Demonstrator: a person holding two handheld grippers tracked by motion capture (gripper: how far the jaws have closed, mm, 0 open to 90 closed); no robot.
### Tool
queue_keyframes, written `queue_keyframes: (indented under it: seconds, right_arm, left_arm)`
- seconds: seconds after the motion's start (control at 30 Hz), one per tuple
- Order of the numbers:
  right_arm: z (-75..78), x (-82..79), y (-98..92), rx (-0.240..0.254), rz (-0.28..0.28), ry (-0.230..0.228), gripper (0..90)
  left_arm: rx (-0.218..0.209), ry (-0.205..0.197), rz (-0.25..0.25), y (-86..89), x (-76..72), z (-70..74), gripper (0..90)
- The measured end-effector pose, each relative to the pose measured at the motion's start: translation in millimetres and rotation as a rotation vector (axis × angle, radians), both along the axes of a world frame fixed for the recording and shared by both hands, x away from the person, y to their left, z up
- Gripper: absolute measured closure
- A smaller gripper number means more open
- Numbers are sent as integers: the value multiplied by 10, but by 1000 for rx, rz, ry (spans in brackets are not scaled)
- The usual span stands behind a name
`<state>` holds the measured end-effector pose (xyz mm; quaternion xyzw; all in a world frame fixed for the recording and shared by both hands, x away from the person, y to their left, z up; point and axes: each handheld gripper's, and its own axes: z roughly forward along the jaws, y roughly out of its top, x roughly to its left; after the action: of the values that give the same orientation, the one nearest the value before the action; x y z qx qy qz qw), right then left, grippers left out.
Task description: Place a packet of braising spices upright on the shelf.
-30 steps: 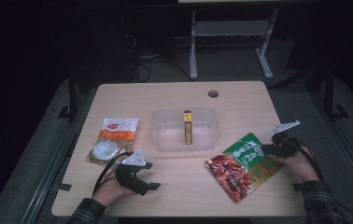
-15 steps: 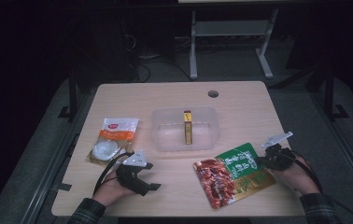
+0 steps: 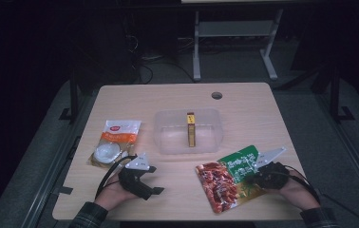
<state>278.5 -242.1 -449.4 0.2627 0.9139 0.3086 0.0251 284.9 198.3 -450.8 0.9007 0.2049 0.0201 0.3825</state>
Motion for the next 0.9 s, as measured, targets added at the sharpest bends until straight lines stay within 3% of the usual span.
queue_keyframes:
  seconds: [0.13, 0.23, 0.53, 0.8, 0.83, 0.9]
  right_arm:
    - [-24, -32, 105, -10, 55, 4, 900]
    - [-65, -40, 204, 13, 88, 26, 900]
    - [-98, 11, 512, 7, 195, -24, 900]
    - [-100, 53, 666, 19, 216, -47, 900]
    - [-90, 55, 603, 28, 171, -49, 900]
    - [-77, 60, 549, 29, 152, -57, 900]
  left_arm:
    - [-3, 1, -1, -18, -10, 3, 161]
    - [-1, 3, -3, -29, -11, -4, 161]
    - [13, 5, -12, -43, -13, -10, 161]
    - [7, 5, -7, -47, -21, -5, 161]
    - [6, 5, -7, -46, -24, -2, 161]
    - [-2, 6, -2, -42, -23, -6, 161]
